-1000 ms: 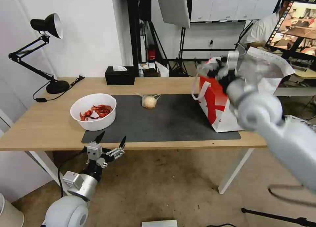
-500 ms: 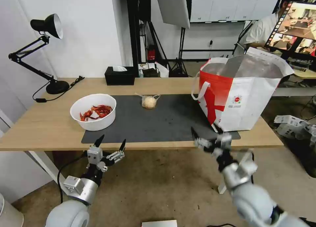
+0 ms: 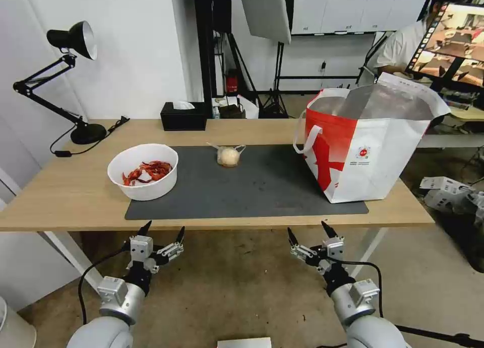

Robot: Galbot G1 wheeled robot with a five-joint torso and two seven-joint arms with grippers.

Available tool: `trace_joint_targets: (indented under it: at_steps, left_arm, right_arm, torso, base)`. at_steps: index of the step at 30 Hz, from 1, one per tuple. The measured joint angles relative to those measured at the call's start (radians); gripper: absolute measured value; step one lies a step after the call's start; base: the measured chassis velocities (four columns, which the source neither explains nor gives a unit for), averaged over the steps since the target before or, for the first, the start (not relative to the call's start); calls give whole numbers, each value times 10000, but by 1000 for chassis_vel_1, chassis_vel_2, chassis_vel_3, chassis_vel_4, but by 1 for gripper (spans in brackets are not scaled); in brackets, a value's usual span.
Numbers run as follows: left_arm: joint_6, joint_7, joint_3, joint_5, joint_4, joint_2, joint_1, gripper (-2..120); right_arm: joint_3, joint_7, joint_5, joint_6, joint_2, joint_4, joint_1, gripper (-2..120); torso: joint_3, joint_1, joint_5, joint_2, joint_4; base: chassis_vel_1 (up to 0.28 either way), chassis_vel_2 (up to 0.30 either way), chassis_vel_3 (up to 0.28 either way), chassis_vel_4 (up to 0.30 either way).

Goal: Pick up the trash from the table and place it into the takeout bag.

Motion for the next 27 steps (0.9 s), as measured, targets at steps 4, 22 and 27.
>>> trace_joint_targets:
  at_steps: [4, 22, 27]
  left_arm:
    - [2, -2, -43, -6, -7, 23, 1, 100]
    - [2, 0, -82, -67, 53, 45, -120, 100]
    - [1, 11, -215, -76, -13, 10, -25, 100]
  right_arm:
    - [-64, 0, 35, -42, 0, -41, 73, 100]
    - [-3154, -547, 2877, -414, -1124, -1595, 5873, 100]
    - [-5380, -567, 3850, -466, 68, -4278, 10085, 100]
  torso:
    - [0, 1, 0, 0, 0]
    - [3, 3, -2, -2, 3]
    - [3, 3, -3, -2, 2]
  base:
    - [0, 0, 0, 0]
    - [0, 0, 0, 0]
    - [0, 0, 0, 0]
